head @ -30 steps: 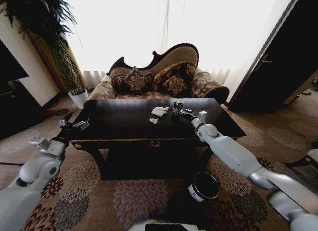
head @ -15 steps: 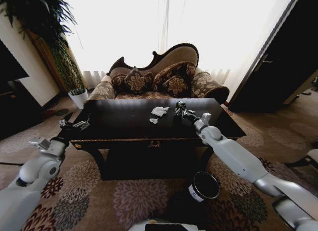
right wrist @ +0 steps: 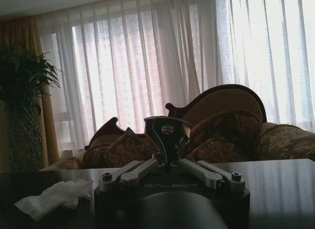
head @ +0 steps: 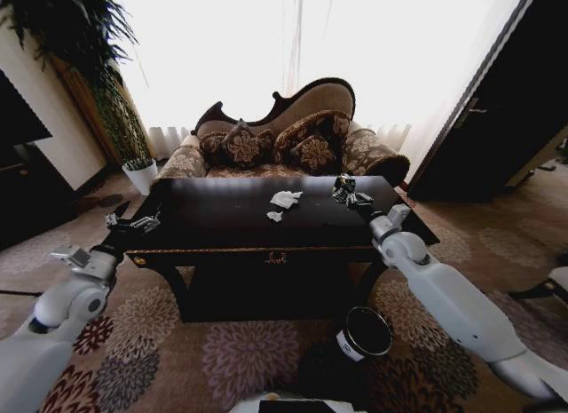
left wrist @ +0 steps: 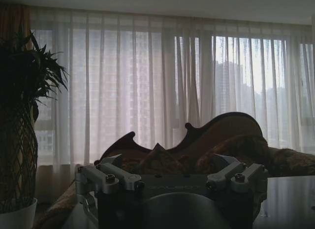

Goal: Move to the front of the table and place the trash on the table into the trash bin.

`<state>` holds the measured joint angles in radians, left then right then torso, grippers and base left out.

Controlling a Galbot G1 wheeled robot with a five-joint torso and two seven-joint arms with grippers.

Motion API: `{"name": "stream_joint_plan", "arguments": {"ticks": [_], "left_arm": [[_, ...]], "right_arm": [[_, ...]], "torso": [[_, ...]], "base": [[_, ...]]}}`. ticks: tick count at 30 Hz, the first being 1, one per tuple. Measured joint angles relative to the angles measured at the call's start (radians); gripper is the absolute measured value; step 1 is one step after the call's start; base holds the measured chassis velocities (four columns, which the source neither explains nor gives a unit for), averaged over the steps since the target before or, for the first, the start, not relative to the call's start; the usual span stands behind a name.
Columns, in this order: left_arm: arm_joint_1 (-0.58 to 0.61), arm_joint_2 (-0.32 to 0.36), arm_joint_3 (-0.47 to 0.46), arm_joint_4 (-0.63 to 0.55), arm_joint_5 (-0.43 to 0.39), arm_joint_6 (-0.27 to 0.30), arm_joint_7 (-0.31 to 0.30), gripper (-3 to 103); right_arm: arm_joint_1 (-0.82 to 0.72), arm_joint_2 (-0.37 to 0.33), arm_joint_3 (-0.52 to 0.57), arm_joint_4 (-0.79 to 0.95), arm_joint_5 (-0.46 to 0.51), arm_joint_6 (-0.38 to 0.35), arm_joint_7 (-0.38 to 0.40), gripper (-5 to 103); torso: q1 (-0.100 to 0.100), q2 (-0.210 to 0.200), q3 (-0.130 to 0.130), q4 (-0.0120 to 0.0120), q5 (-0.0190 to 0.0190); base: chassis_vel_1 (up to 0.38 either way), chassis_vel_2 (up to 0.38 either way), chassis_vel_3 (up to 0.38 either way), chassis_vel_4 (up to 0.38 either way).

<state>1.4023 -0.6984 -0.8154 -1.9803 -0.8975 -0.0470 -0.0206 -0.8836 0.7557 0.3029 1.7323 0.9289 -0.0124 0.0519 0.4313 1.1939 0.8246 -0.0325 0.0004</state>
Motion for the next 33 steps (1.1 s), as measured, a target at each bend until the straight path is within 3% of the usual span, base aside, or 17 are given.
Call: {"name": "stream_joint_plan", "arguments": {"ticks": [3, 6, 7, 13, 20, 24, 33], "left_arm": [[0.000, 0.000, 0.000, 0.000, 0.000, 0.000, 0.000, 100], [0.000, 0.000, 0.000, 0.000, 0.000, 0.000, 0.000, 100], [0.000, 0.000, 0.000, 0.000, 0.000, 0.000, 0.000, 100], [0.000, 0.000, 0.000, 0.000, 0.000, 0.000, 0.000, 100], [0.000, 0.000, 0.000, 0.000, 0.000, 0.000, 0.000, 100], [0.000, 0.000, 0.000, 0.000, 0.000, 0.000, 0.000, 100], [0.000, 0.000, 0.000, 0.000, 0.000, 0.000, 0.000, 100]], "right_arm": [[-0.125, -0.005, 0.127, 0.067, -0.009, 0.011, -0.004, 0], [-0.155, -0.005, 0.152, 0.084, -0.009, 0.016, -0.004, 0], [-0.249, 0.005, 0.224, 0.135, -0.026, 0.030, -0.004, 0], [-0.445, 0.089, 0.352, 0.226, -0.081, 0.054, -0.007, 0], [-0.544, 0.138, 0.434, 0.276, -0.095, 0.070, -0.013, 0], [-0.659, 0.201, 0.506, 0.320, -0.130, 0.104, -0.034, 0], [-0.797, 0.334, 0.521, 0.277, -0.221, 0.194, -0.077, 0]], "torso": [[0.000, 0.000, 0.000, -0.0001, -0.0005], [0.000, 0.000, 0.000, 0.0001, -0.0007], [0.000, 0.000, 0.000, 0.0001, -0.0005], [0.000, 0.000, 0.000, -0.0001, -0.0006], [0.000, 0.000, 0.000, 0.0004, -0.0006], [0.000, 0.000, 0.000, 0.0002, -0.0006], [0.000, 0.000, 0.000, 0.0001, -0.0007]], "base": [[0.000, 0.000, 0.000, 0.000], [0.000, 0.000, 0.000, 0.000], [0.000, 0.000, 0.000, 0.000], [0.000, 0.000, 0.000, 0.000], [0.000, 0.000, 0.000, 0.000], [0.000, 0.000, 0.000, 0.000], [0.000, 0.000, 0.000, 0.000]]}}
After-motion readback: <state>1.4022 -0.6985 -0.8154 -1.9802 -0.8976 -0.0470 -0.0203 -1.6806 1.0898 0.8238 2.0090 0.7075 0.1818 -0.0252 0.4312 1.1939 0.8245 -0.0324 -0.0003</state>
